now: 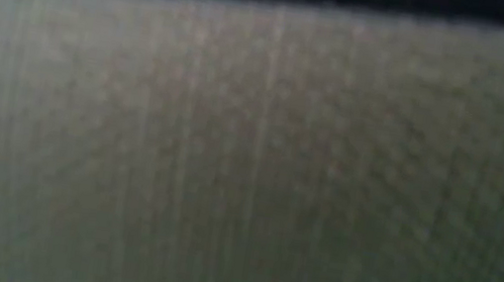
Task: Sort clothes
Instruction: Return to Home Position
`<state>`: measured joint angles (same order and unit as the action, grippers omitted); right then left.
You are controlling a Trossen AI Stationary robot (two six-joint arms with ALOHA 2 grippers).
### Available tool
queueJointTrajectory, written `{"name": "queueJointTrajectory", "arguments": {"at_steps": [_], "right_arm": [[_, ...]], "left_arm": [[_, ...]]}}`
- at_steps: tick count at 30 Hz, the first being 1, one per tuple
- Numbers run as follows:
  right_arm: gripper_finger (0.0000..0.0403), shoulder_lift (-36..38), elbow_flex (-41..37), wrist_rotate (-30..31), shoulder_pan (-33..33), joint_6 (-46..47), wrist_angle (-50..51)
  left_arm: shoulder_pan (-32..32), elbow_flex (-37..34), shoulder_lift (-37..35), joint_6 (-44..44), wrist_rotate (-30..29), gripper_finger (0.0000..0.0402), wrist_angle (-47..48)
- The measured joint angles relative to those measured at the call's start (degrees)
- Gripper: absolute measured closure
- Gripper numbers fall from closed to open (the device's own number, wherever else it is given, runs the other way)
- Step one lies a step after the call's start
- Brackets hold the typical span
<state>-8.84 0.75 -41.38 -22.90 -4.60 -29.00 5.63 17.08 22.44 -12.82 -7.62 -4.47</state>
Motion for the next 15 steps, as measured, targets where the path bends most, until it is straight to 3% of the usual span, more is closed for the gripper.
{"name": "queueJointTrajectory", "arguments": {"at_steps": [7,12,15], "right_arm": [[0.0248,0.26,-0.02,0.02,0.00,0.97,-0.17],[0.0241,0.24,-0.04,1.12,0.00,1.61,-0.59],[0.0237,0.48,-0.07,2.93,0.00,4.03,-0.78]], "left_arm": [[0.00,-0.04,2.49,0.30,0.02,0.0402,-0.31],[-0.04,-5.29,-1.17,0.31,0.17,0.0402,-23.48],[-0.07,-7.89,-2.13,0.28,0.17,0.0402,-26.55]]}}
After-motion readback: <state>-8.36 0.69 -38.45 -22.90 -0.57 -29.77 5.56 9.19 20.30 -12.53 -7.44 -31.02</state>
